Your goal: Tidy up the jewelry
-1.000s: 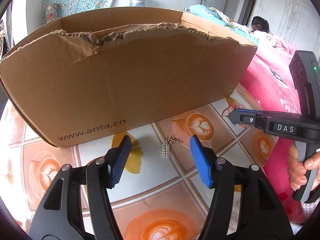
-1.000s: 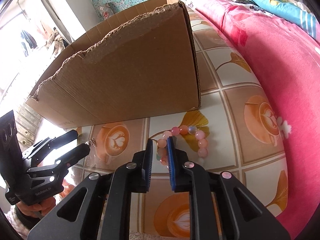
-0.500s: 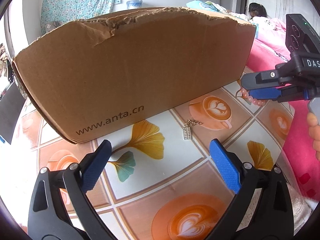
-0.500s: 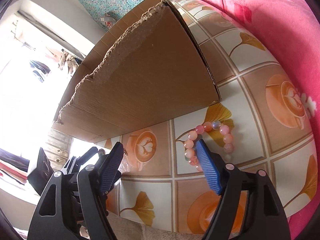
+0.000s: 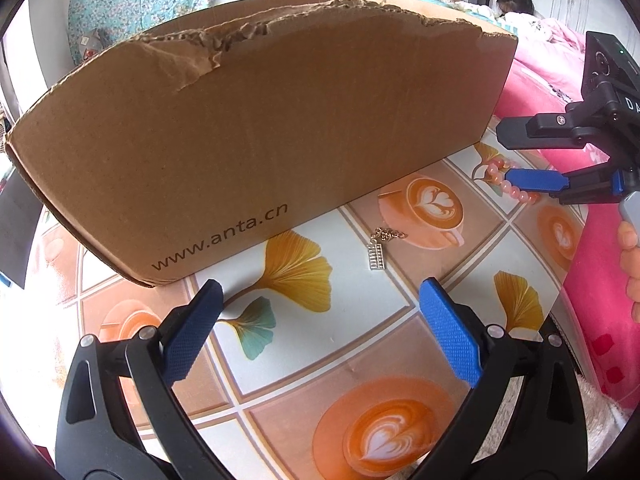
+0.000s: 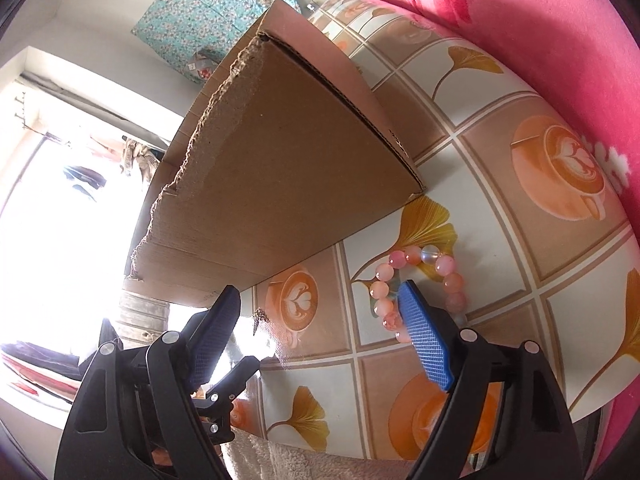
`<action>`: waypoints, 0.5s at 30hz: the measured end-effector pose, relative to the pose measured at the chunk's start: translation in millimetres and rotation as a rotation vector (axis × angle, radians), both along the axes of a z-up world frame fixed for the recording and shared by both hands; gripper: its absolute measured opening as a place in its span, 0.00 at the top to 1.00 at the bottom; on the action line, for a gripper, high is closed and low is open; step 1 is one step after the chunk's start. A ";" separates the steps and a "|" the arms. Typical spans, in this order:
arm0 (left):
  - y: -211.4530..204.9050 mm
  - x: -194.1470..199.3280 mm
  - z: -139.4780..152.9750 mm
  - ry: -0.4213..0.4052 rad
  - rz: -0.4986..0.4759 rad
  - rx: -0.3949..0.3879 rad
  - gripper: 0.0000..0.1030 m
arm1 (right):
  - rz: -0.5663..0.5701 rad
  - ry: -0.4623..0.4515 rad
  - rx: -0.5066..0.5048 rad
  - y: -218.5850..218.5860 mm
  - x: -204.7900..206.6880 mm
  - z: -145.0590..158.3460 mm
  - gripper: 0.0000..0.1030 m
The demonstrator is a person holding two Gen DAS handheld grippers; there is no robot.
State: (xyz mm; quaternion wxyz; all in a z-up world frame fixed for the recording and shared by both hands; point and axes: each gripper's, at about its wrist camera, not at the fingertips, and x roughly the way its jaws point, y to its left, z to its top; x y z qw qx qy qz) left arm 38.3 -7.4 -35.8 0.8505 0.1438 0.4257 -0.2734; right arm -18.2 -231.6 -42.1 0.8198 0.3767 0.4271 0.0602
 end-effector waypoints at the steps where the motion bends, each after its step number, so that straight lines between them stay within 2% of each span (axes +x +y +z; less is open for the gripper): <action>1: -0.4 2.4 0.2 0.003 0.005 0.002 0.08 | 0.001 -0.001 0.001 0.0 0.1 0.0 0.21; 6: -4.6 9.9 2.3 0.011 0.059 0.002 0.08 | 0.019 -0.016 0.022 0.0 3.4 2.4 0.21; 15: -1.3 18.2 8.2 0.003 0.064 -0.006 0.07 | 0.046 -0.042 0.012 -1.3 10.5 7.0 0.21</action>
